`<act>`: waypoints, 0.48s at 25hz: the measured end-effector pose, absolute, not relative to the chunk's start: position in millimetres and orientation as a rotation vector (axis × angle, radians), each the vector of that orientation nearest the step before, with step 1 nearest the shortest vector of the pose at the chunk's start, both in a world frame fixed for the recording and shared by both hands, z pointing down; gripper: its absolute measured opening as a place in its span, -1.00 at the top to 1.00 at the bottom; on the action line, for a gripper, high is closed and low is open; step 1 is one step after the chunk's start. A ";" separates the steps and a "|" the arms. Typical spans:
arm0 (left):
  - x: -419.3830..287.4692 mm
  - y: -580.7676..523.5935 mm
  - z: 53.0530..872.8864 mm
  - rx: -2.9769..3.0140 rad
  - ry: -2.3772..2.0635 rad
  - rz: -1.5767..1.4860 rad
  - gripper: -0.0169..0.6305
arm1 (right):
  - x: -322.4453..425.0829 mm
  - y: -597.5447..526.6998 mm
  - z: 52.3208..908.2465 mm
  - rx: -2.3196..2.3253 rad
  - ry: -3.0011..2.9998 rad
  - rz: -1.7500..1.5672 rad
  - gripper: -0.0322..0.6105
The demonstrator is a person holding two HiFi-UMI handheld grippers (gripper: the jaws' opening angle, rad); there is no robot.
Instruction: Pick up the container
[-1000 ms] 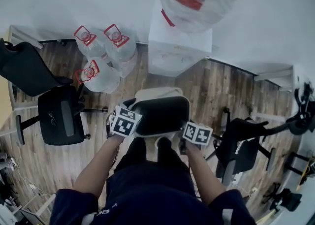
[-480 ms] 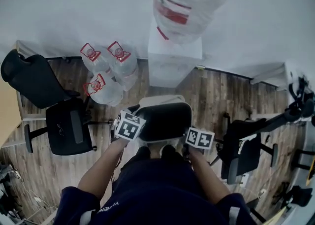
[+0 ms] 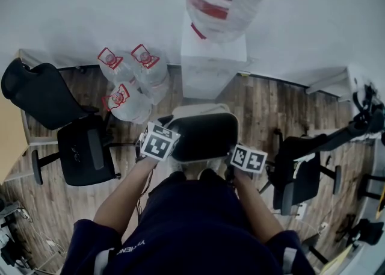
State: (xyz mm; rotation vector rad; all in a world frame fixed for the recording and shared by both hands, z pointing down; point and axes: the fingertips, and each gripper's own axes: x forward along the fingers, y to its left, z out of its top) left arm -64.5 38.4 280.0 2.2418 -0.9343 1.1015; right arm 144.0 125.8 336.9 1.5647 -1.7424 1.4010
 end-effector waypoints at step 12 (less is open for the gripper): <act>-62.9 33.4 277.9 2.251 -0.924 1.096 0.63 | 144.9 121.8 336.0 1.583 -1.739 1.407 0.64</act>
